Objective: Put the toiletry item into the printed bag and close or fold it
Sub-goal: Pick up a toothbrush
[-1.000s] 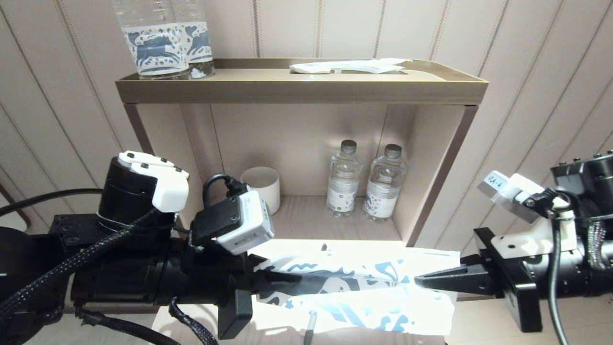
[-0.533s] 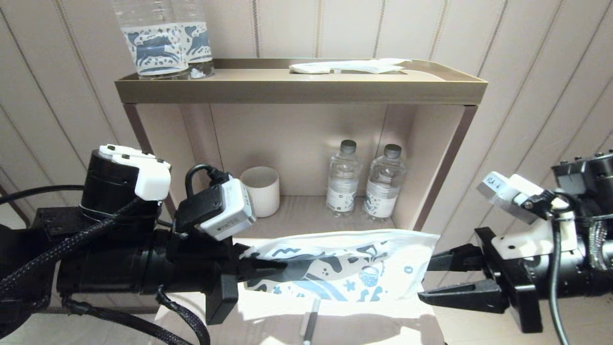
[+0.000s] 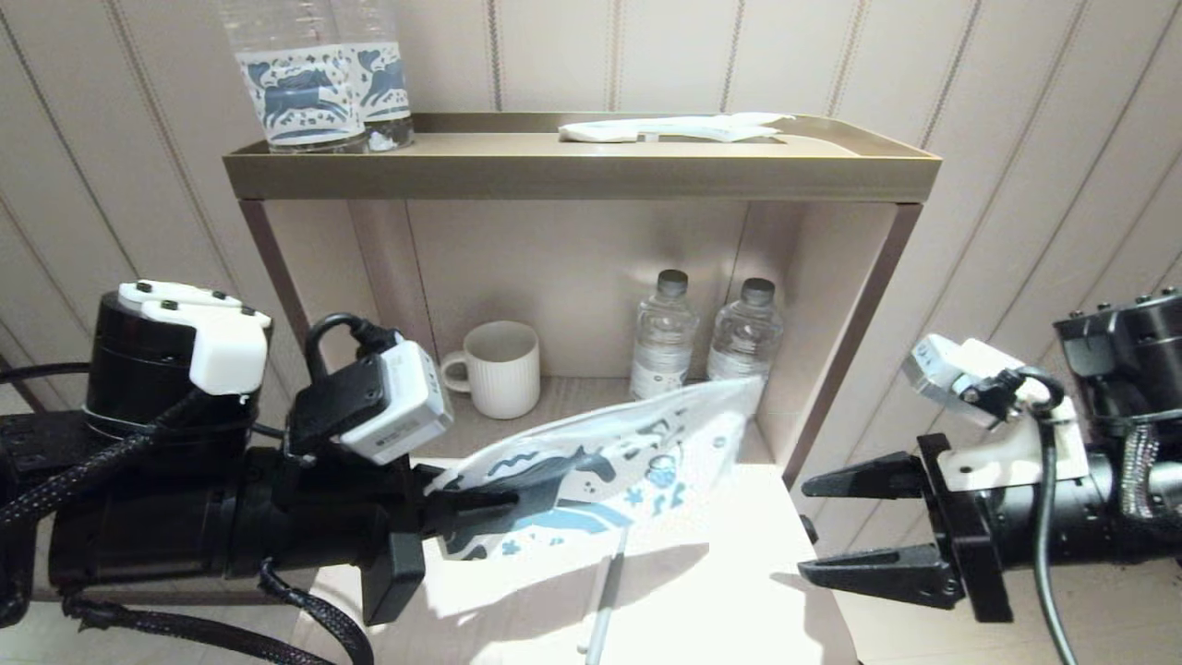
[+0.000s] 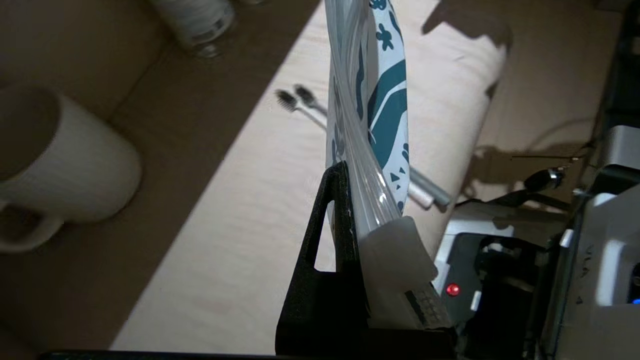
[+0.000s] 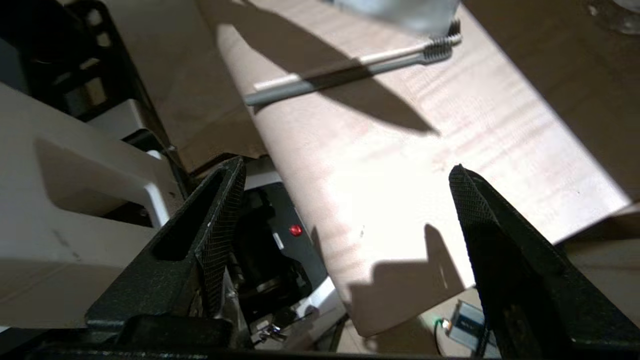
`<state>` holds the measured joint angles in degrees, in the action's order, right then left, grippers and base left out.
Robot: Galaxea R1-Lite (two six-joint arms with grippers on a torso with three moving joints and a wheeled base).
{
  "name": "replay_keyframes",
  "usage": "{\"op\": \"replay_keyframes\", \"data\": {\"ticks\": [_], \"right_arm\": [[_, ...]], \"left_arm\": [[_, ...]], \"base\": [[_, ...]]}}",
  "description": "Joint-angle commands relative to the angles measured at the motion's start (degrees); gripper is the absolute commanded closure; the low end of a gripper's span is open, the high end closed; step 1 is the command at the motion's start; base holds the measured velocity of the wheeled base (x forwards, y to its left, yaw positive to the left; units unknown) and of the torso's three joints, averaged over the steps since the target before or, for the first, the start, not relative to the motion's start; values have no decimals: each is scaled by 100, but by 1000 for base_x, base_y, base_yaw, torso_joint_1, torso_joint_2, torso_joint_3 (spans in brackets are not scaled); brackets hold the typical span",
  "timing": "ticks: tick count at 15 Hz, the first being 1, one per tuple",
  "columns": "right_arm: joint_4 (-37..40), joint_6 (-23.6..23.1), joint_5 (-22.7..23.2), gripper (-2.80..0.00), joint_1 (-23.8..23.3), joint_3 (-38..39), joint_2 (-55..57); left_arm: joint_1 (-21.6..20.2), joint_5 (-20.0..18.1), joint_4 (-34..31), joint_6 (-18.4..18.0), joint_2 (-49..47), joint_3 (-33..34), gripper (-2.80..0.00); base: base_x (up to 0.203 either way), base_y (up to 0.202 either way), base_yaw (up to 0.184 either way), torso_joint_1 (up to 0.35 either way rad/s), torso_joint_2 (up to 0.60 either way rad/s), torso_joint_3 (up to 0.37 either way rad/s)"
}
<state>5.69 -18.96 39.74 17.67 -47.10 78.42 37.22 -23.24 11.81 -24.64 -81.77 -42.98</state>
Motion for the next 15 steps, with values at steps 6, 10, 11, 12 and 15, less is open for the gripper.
{"op": "replay_keyframes", "data": {"ticks": [6, 10, 11, 12, 15], "right_arm": [[631, 1358, -2369, -280, 1264, -1036, 824], [1520, 2215, -3341, -280, 2248, -2543, 2024], [1853, 2323, -3506, -280, 2409, -2939, 2414], [2177, 2456, -3706, -280, 2565, -3311, 2819], [2684, 2753, -4138, -280, 2911, -3962, 3749]], "left_arm": [[-173, 2080, 16, 945, 1024, 461, 0], [-171, 2691, 14, 1321, 1051, 440, 0], [-180, 2693, 14, 1348, 1067, 440, 0], [-175, 2693, 14, 1339, 1067, 457, 0], [-180, 2664, 14, 1356, 1030, 484, 0]], "base": [[0, 0, 0, 0, 0, 0], [0, 0, 0, 0, 0, 0], [0, 0, 0, 0, 0, 0], [0, 0, 0, 0, 0, 0], [0, 0, 0, 0, 0, 0]]}}
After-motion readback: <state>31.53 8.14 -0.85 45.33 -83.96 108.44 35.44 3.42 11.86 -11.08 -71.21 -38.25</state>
